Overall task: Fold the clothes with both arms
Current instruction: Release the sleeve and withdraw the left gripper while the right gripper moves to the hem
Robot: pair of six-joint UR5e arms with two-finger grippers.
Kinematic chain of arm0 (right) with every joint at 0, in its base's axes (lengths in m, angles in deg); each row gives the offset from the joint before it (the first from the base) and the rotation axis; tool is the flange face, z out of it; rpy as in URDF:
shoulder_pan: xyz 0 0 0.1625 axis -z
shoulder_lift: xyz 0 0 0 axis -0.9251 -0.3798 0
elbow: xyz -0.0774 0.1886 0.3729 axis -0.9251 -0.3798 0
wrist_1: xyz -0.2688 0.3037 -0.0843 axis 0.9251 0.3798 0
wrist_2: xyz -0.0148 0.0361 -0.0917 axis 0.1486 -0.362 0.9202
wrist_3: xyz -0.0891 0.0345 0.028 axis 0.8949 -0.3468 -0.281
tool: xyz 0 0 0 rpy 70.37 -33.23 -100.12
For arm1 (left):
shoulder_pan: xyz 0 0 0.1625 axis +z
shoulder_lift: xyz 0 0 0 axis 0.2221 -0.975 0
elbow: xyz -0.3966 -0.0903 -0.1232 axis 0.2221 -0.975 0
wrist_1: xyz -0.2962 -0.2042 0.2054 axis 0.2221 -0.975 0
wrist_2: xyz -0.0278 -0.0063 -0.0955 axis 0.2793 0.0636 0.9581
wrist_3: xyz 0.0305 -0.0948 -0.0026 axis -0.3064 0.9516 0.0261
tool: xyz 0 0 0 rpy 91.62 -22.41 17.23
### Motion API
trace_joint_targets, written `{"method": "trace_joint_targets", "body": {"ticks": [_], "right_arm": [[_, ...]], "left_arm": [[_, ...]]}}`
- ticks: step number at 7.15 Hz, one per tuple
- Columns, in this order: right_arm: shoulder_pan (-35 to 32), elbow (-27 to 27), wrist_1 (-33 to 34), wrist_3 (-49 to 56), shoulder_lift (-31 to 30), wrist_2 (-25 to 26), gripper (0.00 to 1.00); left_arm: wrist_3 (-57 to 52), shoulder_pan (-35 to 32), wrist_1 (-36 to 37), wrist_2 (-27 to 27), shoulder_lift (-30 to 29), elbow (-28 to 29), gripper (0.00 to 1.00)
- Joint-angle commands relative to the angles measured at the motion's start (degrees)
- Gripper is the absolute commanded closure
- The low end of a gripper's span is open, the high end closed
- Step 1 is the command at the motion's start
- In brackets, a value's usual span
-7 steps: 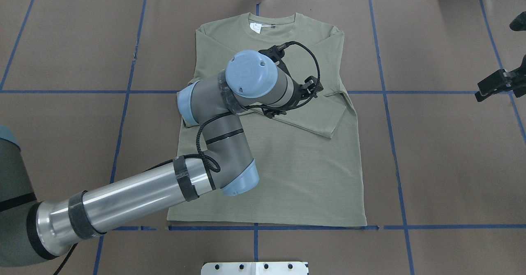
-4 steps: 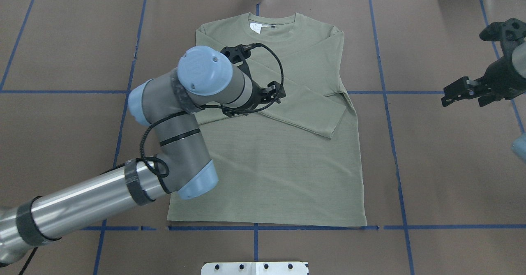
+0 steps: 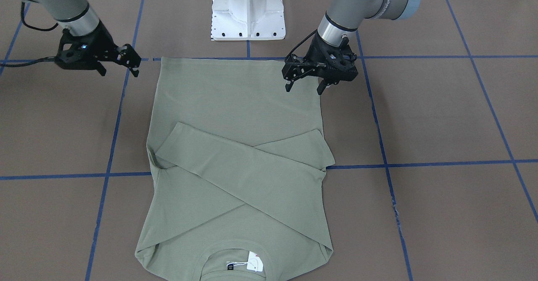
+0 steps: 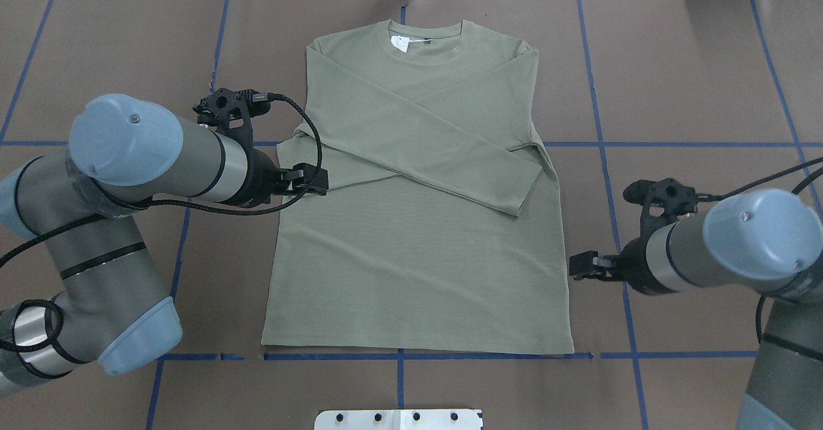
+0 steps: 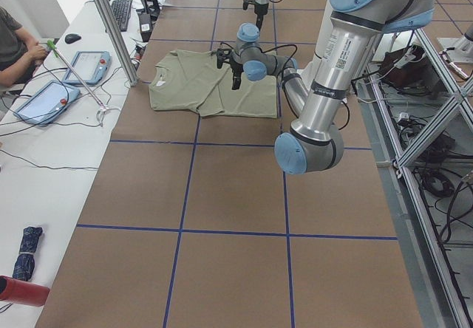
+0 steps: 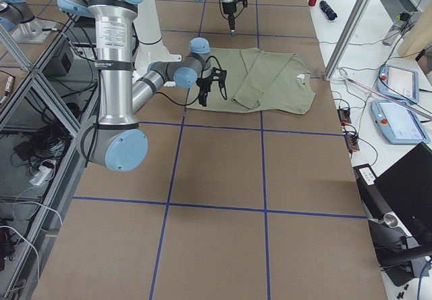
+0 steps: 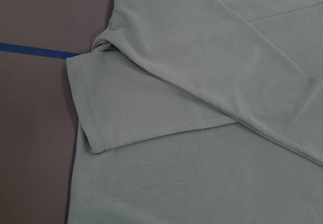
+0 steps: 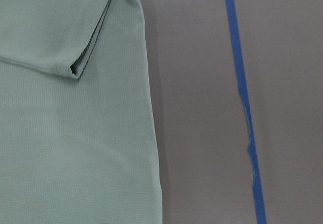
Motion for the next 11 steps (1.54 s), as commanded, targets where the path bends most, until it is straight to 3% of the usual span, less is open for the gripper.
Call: {"method": "trace_joint_targets", "body": {"ticks": [1, 5, 9, 11], "right_arm": [[10.1, -0.8, -0.3, -5.1, 0.1, 8.1, 0.0], [11.7, -9.0, -0.4, -5.1, 6.1, 8.2, 0.0], [11.8, -10.2, -0.8, -5.0, 5.6, 7.8, 0.02], [11.7, -9.8, -0.7, -5.0, 5.4, 7.6, 0.17]], "left_arm": [[-0.2, 0.1, 0.1, -0.5, 2.7, -1.9, 0.01], [-0.2, 0.5, 0.1, -0.6, 2.6, -1.7, 0.01], [-0.2, 0.5, 0.1, -0.6, 2.6, -1.8, 0.01], [-0.2, 0.5, 0.1, -0.5, 2.5, -1.8, 0.01]]}}
